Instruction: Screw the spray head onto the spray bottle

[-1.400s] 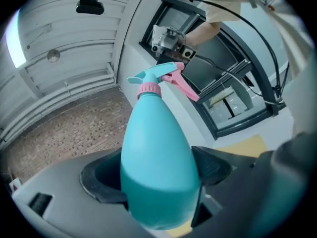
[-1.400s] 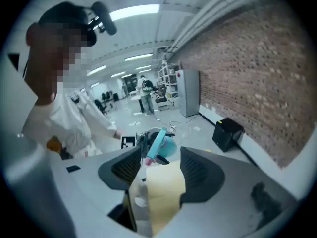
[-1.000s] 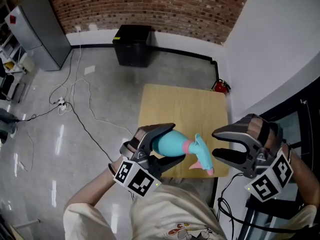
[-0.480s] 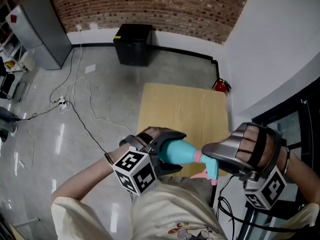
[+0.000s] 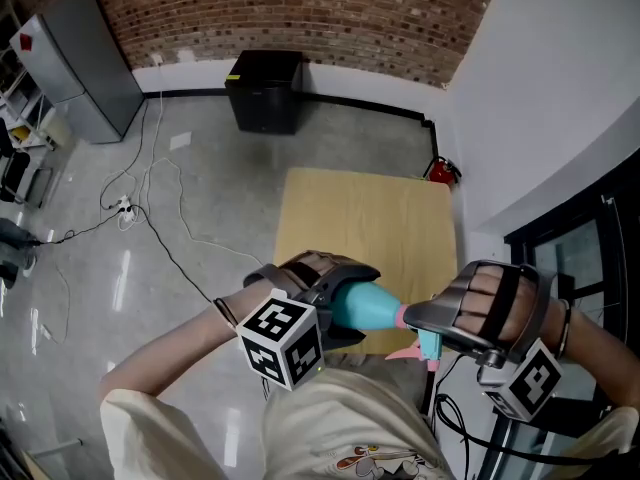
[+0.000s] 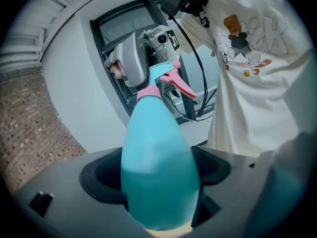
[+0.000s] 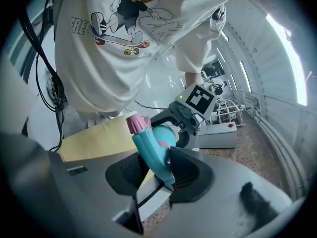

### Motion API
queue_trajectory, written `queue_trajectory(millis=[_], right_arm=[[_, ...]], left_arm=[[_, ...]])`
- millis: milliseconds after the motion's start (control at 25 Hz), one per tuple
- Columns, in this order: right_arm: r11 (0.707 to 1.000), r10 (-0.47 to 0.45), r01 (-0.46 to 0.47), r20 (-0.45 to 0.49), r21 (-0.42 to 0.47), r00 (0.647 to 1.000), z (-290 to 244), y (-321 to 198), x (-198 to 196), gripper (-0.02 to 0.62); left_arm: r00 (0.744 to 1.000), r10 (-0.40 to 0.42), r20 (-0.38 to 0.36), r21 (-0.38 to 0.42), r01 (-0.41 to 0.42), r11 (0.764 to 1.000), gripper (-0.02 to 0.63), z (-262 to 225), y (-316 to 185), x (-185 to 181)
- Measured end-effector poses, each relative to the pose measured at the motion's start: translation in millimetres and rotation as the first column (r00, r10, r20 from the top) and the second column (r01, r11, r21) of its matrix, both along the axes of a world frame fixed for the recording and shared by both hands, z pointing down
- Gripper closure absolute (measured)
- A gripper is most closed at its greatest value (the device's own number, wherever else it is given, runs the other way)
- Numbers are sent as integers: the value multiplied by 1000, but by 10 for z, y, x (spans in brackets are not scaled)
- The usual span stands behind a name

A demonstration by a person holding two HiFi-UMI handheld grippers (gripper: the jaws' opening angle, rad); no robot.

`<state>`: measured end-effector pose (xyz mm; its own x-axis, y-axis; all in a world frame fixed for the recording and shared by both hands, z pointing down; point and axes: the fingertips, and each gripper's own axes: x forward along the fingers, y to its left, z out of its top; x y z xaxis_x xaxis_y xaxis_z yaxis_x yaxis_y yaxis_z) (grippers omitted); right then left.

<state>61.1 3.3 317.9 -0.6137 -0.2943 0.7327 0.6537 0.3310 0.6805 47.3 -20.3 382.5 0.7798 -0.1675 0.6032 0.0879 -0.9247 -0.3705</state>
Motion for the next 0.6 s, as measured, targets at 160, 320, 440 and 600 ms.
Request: queue_trajectory(millis=[160, 320, 440, 600], right_arm=[[995, 52, -50, 18, -92, 999, 2, 19, 4, 469], [952, 203, -178, 77, -250, 976, -64, -70, -27, 469], [893, 330, -272, 112, -359, 937, -93, -188, -34, 470], [783, 481, -360, 126, -507, 868, -145, -303, -52, 471]], left_arm=[[999, -13, 38, 70, 10, 997, 184, 7, -36, 6], [993, -117, 4, 126, 116, 985, 184, -42, -128, 0], [967, -252, -43, 242, 255, 936, 183, -98, -274, -38], [895, -427, -125, 499, 429, 753, 183, -218, -478, -134]])
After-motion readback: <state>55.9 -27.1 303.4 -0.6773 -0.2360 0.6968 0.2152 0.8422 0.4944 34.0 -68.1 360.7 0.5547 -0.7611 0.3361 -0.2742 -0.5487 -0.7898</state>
